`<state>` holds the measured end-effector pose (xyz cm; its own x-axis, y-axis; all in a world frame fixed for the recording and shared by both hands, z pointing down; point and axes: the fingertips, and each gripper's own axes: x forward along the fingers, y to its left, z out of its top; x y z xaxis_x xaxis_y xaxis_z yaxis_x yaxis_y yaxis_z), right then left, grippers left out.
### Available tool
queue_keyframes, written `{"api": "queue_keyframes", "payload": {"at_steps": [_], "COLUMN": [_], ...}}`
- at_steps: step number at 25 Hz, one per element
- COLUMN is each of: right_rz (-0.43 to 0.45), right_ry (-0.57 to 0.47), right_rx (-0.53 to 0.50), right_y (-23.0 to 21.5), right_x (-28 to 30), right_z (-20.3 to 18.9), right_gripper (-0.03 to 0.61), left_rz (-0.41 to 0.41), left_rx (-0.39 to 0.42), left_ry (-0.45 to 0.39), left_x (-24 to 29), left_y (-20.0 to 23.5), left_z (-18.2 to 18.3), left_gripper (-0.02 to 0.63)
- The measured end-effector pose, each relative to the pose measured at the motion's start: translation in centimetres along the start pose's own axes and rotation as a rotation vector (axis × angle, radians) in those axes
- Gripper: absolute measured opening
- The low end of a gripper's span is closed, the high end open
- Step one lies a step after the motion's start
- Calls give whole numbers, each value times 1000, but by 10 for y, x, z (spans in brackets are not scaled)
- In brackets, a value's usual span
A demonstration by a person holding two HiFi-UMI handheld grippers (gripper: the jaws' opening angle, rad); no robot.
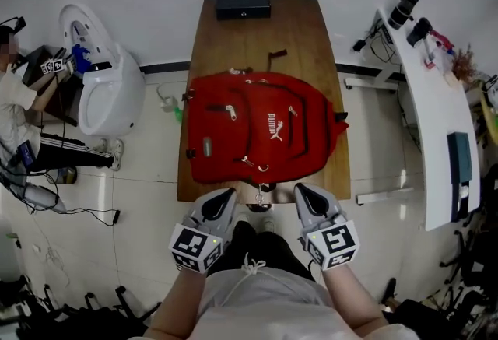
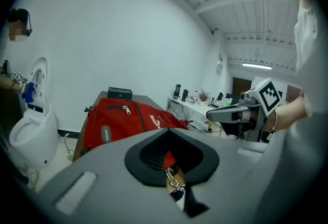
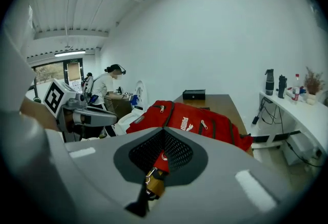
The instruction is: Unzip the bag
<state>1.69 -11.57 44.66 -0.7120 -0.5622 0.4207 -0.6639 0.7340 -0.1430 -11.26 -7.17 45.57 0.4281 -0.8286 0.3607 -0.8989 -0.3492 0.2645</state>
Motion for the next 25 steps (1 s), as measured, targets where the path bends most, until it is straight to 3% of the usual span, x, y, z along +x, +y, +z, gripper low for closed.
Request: {"api": "queue_keyframes", "payload": {"at_steps": [6,9,16,21,25], "right_rz": [30,79,113,84,29], "right_ry": [202,299,436,473,479], "right_rx": [70,123,209,241,235], "right_y": [6,18,43,43,34], "right_x": [49,75,114,127,128], "right_z": [-72,-110,-166,-179,-185], "right_gripper": [14,97,144,126,35], "left_rz": [-14,-40,-74,-93,-88], "left_rx": [-18,-33,-49,-47,-43], "left_ry": [123,214,284,306,341], "left_x": [44,64,84,94,100], "left_y": [21,36,55,59,60], "left_z": [-46,-74,-107,-111,-118], "left_gripper": [6,6,6,6,6]}}
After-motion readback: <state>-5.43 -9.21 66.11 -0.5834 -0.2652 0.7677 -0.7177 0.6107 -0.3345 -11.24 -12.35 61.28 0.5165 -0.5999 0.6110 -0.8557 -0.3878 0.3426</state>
